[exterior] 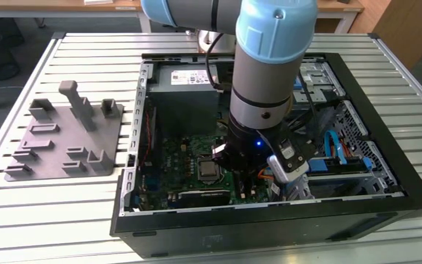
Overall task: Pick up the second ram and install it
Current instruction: 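Press down the second ram until it locks into place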
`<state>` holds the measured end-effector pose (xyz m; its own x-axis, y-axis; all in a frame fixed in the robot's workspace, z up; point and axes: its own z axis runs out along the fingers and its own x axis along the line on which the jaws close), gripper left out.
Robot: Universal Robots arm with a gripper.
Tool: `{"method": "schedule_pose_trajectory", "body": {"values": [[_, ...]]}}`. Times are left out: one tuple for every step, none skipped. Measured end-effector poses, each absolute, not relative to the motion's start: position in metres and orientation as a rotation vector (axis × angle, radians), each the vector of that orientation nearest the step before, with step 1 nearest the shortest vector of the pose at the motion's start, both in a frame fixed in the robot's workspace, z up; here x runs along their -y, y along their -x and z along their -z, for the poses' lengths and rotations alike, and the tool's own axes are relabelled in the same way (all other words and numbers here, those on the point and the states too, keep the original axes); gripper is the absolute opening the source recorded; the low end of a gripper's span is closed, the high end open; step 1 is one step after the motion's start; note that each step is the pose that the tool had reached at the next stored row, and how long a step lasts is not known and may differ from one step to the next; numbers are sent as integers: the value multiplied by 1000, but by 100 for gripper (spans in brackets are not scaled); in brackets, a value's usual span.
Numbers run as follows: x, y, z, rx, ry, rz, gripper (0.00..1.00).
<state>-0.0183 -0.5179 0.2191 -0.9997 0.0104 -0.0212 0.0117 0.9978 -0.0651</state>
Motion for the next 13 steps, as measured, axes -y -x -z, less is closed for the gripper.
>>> {"method": "schedule_pose_trajectory", "body": {"values": [[518,18,-219,-3119,-17,102,10],[519,18,-219,-3119,-17,102,10],[519,18,-219,-3119,-17,102,10],[519,18,-219,-3119,-17,103,10],[519,18,-219,-3119,-17,103,10],[519,18,-219,-3119,-17,103,10],[519,18,-219,-3119,-17,103,10],[519,18,-219,-3119,-17,102,10],[519,18,-220,-3119,-17,101,10],[519,18,-222,-3119,-17,101,10],[519,18,-225,-3119,-17,102,10],[519,18,-228,-3119,-17,103,10],[519,18,-232,-3119,-17,102,10]]}}
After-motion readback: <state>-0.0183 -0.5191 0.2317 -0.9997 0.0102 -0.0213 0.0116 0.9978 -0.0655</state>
